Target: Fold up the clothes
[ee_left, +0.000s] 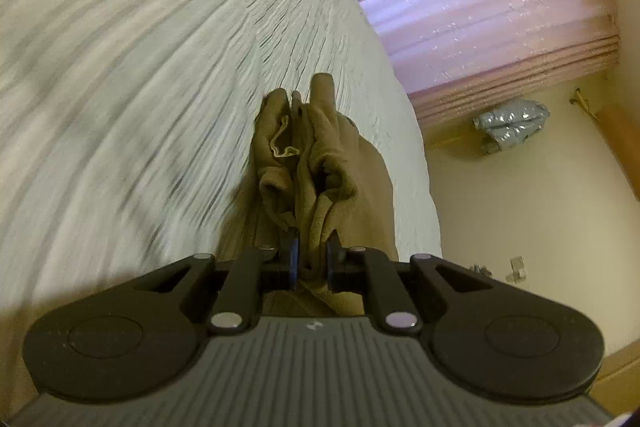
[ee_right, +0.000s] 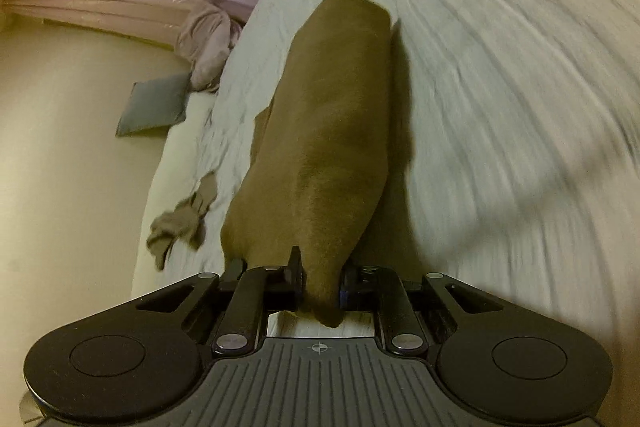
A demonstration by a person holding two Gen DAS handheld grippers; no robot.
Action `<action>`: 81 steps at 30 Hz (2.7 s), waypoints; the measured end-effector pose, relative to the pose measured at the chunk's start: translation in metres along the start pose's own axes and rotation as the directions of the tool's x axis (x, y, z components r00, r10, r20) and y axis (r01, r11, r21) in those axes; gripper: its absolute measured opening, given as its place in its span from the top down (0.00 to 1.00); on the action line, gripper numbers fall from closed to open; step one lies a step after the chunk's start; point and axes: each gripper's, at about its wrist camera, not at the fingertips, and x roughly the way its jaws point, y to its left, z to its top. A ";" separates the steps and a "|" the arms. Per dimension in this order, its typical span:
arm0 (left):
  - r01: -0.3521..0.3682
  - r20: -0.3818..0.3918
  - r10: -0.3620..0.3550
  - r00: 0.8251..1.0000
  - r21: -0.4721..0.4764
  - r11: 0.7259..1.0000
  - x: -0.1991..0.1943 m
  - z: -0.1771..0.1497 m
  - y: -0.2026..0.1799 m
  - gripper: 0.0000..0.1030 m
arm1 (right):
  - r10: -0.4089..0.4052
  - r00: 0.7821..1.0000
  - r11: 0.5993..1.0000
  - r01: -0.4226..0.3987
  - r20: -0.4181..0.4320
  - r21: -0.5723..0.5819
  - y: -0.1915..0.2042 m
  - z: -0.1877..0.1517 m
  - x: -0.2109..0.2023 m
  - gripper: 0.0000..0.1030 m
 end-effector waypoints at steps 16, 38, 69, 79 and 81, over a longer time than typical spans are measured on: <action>0.003 0.130 0.007 0.992 -0.078 0.997 -0.117 -0.073 0.046 0.70 | -0.109 0.994 0.988 0.107 -0.010 -0.115 0.006 -0.087 -0.068 0.40; 0.096 0.250 -0.035 0.968 -0.238 0.966 -0.076 -0.095 0.077 0.87 | 0.093 0.996 0.991 -0.093 -0.007 -0.100 -0.021 0.043 0.007 0.50; 0.067 0.082 -0.059 0.995 -0.094 0.993 -0.027 -0.009 0.067 0.82 | 0.026 0.998 0.992 -0.033 -0.059 -0.119 -0.023 0.043 -0.024 0.30; 0.067 -0.021 -0.065 0.998 0.159 0.985 0.024 0.049 0.021 0.90 | 0.076 0.978 0.990 -0.050 0.197 -0.135 -0.016 0.003 -0.060 0.84; 0.030 -0.041 -0.024 0.999 0.159 0.987 0.039 0.053 0.024 0.87 | 0.021 0.974 0.992 0.008 0.225 -0.130 -0.019 -0.002 -0.058 0.83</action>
